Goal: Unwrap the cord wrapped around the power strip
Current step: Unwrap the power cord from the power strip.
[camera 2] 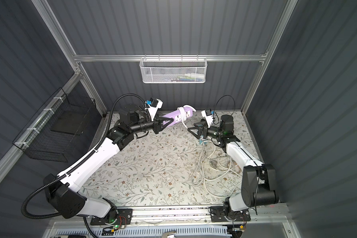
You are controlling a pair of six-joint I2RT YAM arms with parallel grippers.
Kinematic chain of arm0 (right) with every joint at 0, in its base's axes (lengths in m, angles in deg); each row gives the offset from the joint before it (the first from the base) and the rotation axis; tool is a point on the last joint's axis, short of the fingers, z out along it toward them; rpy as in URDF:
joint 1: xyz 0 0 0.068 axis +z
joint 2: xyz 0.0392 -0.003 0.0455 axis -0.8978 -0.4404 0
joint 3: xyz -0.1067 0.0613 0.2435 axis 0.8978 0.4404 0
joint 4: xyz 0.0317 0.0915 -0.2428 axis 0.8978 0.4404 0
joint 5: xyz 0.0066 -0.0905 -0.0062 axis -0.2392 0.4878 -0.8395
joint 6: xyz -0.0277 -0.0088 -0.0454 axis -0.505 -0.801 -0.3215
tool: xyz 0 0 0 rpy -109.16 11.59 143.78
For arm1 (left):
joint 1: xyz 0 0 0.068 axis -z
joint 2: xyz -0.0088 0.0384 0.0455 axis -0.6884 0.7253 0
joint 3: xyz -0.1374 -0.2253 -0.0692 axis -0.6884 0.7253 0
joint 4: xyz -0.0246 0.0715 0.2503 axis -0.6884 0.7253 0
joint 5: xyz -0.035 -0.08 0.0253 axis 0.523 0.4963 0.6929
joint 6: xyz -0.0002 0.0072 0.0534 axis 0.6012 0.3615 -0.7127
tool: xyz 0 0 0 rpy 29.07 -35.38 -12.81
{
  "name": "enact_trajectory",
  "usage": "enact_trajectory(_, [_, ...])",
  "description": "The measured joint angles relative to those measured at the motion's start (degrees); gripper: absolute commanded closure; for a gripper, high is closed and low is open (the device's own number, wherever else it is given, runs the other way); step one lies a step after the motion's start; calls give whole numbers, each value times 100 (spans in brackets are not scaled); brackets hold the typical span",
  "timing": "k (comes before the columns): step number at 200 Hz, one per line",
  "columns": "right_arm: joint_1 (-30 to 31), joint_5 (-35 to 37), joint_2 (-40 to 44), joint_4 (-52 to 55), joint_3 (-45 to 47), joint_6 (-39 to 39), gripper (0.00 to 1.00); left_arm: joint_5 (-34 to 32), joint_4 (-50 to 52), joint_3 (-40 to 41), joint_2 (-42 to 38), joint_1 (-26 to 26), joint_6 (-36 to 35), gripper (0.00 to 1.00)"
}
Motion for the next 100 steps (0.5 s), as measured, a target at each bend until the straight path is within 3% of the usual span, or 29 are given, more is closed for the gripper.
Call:
enact_trajectory(52, [151,4,-146,282,-55,-328,4,0,2,-4,-24,-4,0,100])
enact_trajectory(100, [282,42,-328,470,-59,-474,13,0,0,-7,-57,-7,24,100])
